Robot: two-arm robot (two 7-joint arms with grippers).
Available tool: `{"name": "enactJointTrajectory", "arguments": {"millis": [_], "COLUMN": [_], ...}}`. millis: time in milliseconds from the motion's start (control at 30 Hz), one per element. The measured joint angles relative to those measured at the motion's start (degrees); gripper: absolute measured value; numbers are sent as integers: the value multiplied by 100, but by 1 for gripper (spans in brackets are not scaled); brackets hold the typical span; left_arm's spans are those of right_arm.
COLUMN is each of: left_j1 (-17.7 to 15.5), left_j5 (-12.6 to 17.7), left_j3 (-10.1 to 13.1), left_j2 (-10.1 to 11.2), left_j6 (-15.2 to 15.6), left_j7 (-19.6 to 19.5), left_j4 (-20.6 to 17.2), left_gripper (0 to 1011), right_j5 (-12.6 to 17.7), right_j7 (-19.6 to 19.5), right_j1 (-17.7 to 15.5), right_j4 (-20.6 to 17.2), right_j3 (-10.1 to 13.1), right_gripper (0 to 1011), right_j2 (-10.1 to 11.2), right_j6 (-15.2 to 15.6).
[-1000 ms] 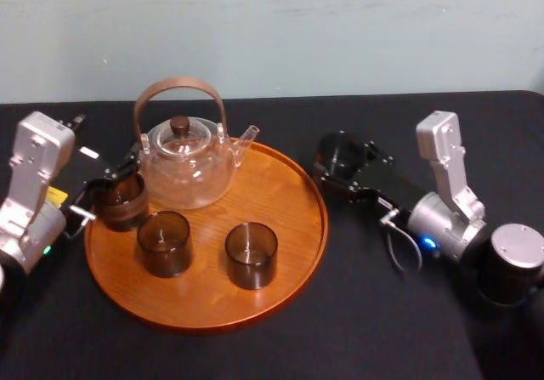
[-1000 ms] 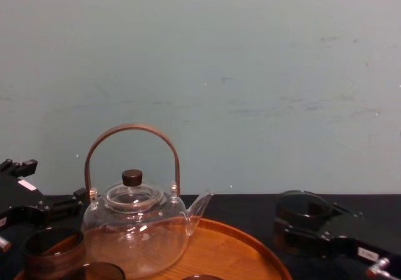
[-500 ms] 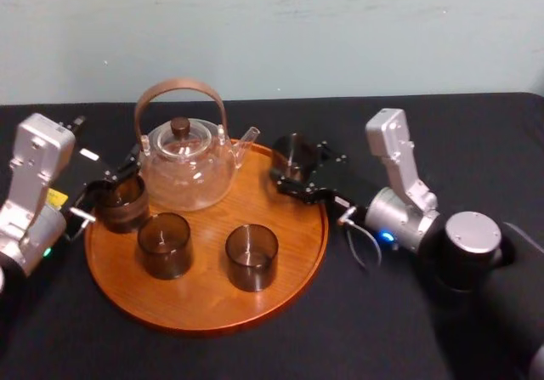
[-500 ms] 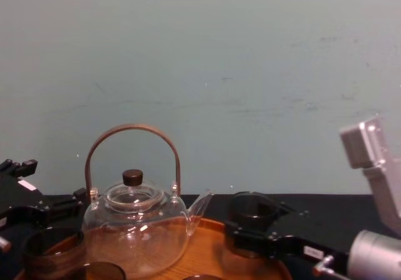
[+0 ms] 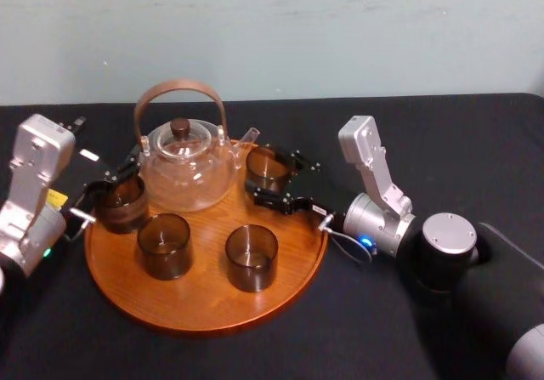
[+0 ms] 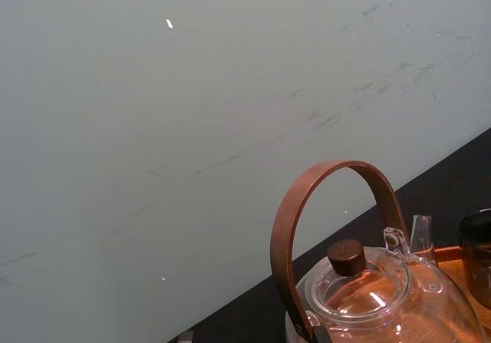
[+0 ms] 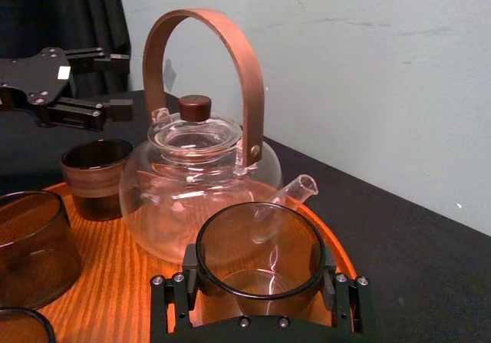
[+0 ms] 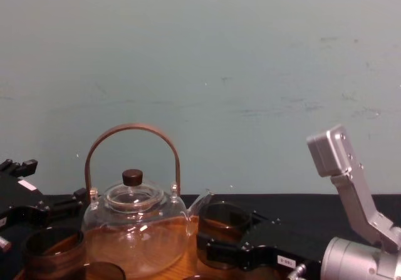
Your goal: Pick up the glass from the table and place it on the tray.
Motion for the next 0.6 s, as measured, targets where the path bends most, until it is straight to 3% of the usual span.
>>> {"name": "enactJointTrajectory", "arguments": {"millis": [600], "left_j1": [0], "left_j5": [0], "left_j3": [0], "left_j2": [0], "left_j6": [0], "left_j7": [0], "left_j4": [0], "left_gripper": [1001], "right_j5": [-70], "right_j7": [-101], "right_j1": [-237], "right_j4": [-442], "right_j3": [-120], "right_gripper": [905], "right_j2": [128], "right_j6": [265]}}
